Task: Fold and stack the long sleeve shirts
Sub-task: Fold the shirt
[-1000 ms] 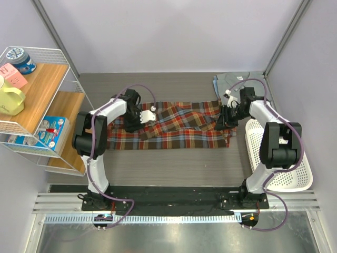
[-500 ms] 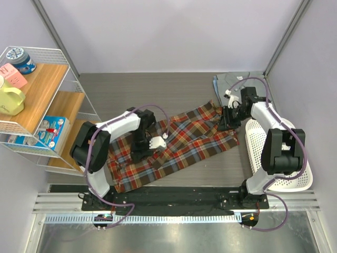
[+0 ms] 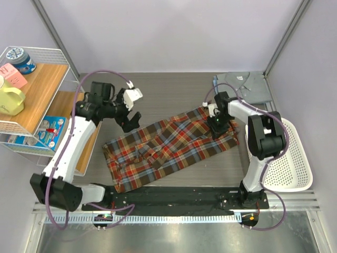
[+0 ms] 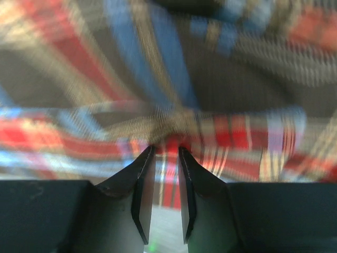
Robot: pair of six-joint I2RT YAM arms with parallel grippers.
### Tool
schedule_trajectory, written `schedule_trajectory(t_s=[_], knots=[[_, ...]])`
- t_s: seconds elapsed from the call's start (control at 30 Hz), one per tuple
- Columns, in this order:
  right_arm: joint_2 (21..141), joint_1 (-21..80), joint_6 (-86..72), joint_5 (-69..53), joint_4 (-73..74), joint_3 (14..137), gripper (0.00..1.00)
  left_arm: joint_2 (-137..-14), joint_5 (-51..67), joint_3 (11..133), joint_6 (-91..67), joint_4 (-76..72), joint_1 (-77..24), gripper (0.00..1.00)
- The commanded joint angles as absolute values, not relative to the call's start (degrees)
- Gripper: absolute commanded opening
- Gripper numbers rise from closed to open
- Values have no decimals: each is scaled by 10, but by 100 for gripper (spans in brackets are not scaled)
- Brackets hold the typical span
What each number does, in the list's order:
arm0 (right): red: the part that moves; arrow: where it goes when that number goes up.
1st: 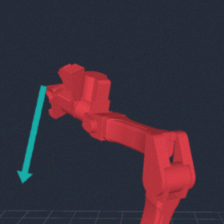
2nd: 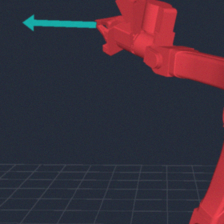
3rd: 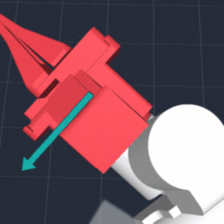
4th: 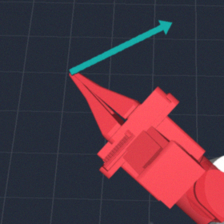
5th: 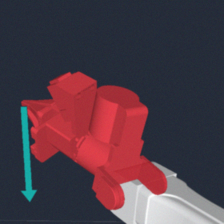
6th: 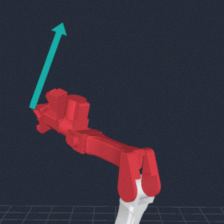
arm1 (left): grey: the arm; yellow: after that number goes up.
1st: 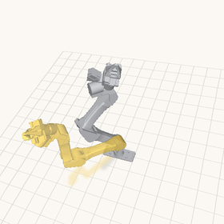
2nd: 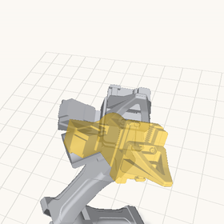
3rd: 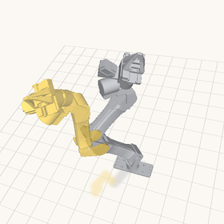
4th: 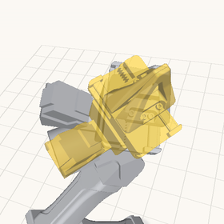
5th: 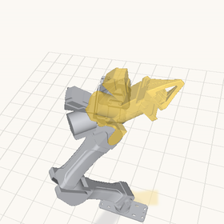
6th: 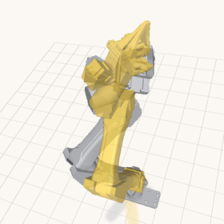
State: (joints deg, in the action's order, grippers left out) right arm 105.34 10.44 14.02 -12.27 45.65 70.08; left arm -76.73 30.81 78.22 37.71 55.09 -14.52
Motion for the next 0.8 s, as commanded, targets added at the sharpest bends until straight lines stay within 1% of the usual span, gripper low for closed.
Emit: schedule_trajectory(t_s=[0.0,0.07,0.1,0.2,0.3,0.33,0.4,0.43,0.47,0.53,0.63,0.67,0.77], knots=[[1124,128,174,-61,434,759,28,-697,345,737,224,377,-134,100],[1150,144,188,-60,435,792,27,-671,286,701,130,316,-133,100],[1161,153,192,-56,432,805,27,-668,269,697,120,315,-134,100],[1217,192,197,-50,436,873,27,-700,257,734,132,398,-133,100],[1287,220,200,-48,448,970,26,-721,219,752,98,420,-126,100],[1302,225,201,-47,450,1023,26,-719,216,750,98,420,-125,100],[1354,240,209,-47,466,1082,26,-715,199,745,112,427,-125,100],[1370,246,212,-49,473,1142,26,-716,191,745,114,433,-125,100],[1407,257,222,-54,482,1174,26,-716,182,745,116,439,-124,100],[1440,269,239,-52,501,1253,26,-722,165,747,127,456,-123,100],[1496,272,277,-3,498,1340,27,-732,142,749,136,472,-123,100],[1505,268,287,38,494,1356,27,-737,141,750,141,480,-123,100],[1520,234,332,83,431,1372,27,-752,161,742,196,518,-121,100]])
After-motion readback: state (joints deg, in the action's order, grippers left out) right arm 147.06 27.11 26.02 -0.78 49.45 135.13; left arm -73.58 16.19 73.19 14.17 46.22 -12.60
